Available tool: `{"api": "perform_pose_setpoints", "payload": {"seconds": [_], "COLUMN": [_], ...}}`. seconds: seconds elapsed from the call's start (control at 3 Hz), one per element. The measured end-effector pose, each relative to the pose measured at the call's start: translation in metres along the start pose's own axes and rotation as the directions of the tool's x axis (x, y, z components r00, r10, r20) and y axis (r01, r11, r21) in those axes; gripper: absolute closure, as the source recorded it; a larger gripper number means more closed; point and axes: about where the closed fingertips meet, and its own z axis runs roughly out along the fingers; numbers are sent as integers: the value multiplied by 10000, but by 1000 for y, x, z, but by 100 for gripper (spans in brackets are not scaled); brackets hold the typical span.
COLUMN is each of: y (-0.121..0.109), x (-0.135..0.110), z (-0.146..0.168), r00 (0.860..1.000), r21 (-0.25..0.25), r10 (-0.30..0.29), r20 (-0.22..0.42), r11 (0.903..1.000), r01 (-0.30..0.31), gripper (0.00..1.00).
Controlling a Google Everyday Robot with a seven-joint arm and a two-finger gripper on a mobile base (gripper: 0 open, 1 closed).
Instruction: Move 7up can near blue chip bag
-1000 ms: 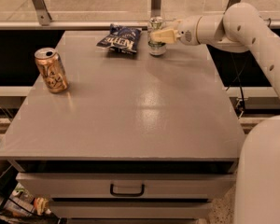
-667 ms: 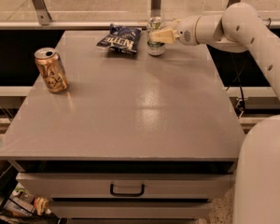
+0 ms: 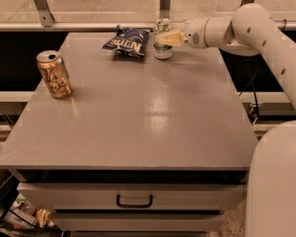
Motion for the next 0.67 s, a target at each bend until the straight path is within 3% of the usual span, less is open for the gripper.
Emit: {"api": "perform_pose_setpoints", "payload": {"seconds": [0.33, 0.67], "y": [2, 2], "x": [0, 0], "z": [3, 3], "r00": [10000, 10000], "r21": [-44, -45], "r10": [6, 6], "r20": [-3, -3], "r11": [10000, 10000], "r01": [-6, -6], "gripper": [0, 0]}}
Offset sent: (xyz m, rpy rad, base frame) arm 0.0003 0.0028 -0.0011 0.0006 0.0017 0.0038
